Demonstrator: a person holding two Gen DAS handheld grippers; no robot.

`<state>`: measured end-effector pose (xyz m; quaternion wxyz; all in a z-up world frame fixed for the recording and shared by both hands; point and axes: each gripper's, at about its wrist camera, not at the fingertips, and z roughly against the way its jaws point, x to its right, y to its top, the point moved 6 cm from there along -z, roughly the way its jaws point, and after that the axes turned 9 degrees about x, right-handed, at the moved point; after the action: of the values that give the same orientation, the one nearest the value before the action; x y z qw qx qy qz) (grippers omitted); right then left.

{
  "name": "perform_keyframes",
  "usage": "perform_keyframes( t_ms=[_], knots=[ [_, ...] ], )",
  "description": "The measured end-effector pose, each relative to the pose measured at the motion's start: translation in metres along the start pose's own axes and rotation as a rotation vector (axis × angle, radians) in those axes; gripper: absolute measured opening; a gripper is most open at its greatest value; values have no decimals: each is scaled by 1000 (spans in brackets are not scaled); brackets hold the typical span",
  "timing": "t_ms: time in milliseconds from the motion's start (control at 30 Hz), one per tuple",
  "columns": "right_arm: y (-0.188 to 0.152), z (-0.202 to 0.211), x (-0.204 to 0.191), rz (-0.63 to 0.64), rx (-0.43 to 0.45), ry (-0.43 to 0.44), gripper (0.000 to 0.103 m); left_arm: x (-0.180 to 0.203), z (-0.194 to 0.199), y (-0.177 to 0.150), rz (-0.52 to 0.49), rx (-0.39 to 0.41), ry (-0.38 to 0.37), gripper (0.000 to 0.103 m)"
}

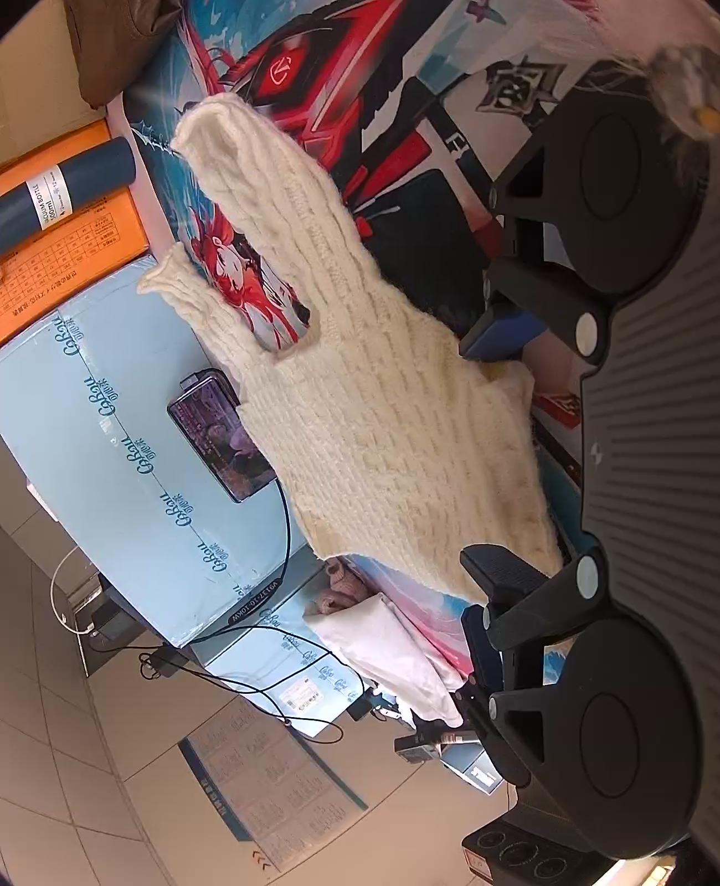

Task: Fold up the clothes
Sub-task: 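Lay the strap down and regrasp the sweater edge with the right gripper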

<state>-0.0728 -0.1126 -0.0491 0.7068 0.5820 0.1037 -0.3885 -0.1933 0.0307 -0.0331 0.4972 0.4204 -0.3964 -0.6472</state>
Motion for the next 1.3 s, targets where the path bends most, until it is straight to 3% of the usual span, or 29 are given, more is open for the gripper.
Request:
perform_keyframes(
  t_ms=[200,267,300,333,400,500,600,700,767,833,933,1000,1100,1167,1267,1300],
  knots=[
    [-9,-2,-13,-33,-28,80,72,-1,-6,-7,-83,-13,169,93],
    [-10,-2,-16,-52,-27,111,72,0,-5,-7,-110,-7,172,75],
    [-10,-2,-18,-49,-24,119,72,0,-5,-6,-115,-9,158,46],
    [-9,-1,-20,-47,-22,127,72,-1,-5,-6,-113,-9,142,26],
    [-6,2,-20,-28,-5,116,72,0,3,-7,-125,14,124,17],
    [4,13,-7,4,62,27,74,0,15,-9,-143,43,105,16],
    [18,27,17,4,155,-118,75,-7,25,-15,-132,16,103,16],
    [27,39,40,-18,213,-258,75,-9,33,-18,-121,6,78,23],
    [30,47,49,-15,262,-318,76,-5,36,-15,-119,16,41,36],
    [34,54,56,0,327,-400,81,-4,39,-5,-76,67,-39,69],
    [36,54,63,30,354,-489,82,-9,46,16,-8,172,-125,77],
    [35,46,66,22,327,-496,82,-19,41,24,-13,196,-72,85],
    [33,34,66,12,303,-498,77,-43,22,25,-24,136,101,88],
    [34,29,60,30,301,-489,53,-56,11,20,5,82,165,88],
    [39,23,54,29,317,-449,31,-66,7,10,35,34,192,89],
    [41,21,52,28,322,-436,28,-69,6,6,44,19,201,89]
  ],
)
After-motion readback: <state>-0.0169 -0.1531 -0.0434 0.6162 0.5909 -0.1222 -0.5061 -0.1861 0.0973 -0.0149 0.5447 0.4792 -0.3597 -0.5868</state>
